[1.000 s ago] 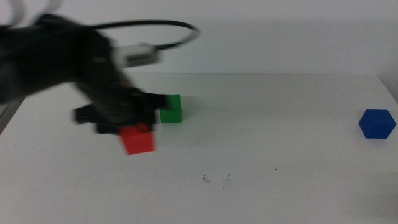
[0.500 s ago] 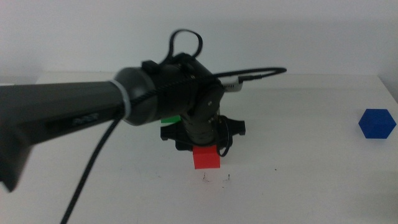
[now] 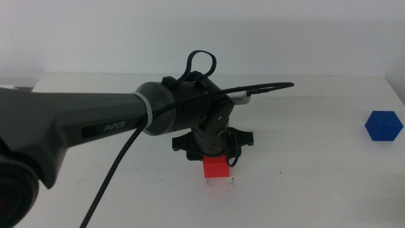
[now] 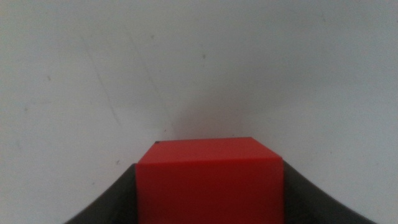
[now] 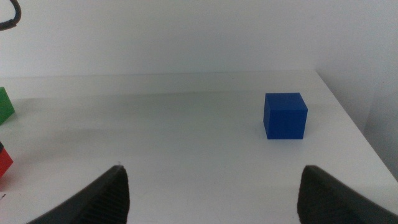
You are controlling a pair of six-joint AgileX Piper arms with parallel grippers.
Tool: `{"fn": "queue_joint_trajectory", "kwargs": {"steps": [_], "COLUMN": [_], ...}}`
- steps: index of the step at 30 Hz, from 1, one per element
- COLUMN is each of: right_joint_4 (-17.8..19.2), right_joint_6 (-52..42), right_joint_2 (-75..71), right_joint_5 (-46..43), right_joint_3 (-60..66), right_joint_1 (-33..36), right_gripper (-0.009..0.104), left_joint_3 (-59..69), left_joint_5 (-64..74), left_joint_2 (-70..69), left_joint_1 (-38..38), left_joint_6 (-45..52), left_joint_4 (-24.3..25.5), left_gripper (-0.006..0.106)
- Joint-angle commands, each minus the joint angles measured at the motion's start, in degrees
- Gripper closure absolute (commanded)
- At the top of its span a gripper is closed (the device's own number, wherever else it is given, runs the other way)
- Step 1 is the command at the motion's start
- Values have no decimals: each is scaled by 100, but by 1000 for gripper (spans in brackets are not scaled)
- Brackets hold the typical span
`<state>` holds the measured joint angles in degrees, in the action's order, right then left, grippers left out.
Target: Stack red cubes first, then green, then blue cubes in a specific spot.
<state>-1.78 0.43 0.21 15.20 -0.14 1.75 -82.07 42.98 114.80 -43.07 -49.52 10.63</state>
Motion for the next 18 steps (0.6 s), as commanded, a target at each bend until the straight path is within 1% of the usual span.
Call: {"fn": "queue_joint_trajectory", "kwargs": {"steps": [1, 6, 11, 13, 14, 15, 16, 17, 18], "right_joint_4": [16, 16, 16, 16, 16, 16, 16, 16, 16], "right_joint_6": [-43, -43, -43, -43, -43, -43, -43, -43, -43], "right_joint_2": [-21, -21, -21, -21, -21, -21, -21, -21, -21], "right_joint_5": [-19, -19, -19, -19, -19, -19, -19, -19, -19], "right_joint_3": [14, 14, 14, 14, 14, 14, 14, 14, 14], "right_joint_1": [-9, -9, -9, -9, -9, -9, -9, -9, -9], "right_gripper": [2, 2, 2, 2, 2, 2, 2, 2, 2], "left_joint_3": [-45, -45, -45, -45, -45, -45, -45, -45, -45], "left_joint_5": [-124, -170, -170, -107, -134, -143, -162, -164, -164], "left_joint_2": [19, 79, 132, 131, 131, 131, 131, 105, 61], "left_joint_1": [-32, -37, -37, -37, -37, -37, -37, -37, -37], "left_joint_6": [-31, -21, 14, 24, 190, 290, 316, 346, 371], "left_joint_4": [-39, -152, -161, -164, -164, -164, -164, -164, -174], "left_gripper": [99, 99, 99, 75, 43, 37, 33, 27, 23]}}
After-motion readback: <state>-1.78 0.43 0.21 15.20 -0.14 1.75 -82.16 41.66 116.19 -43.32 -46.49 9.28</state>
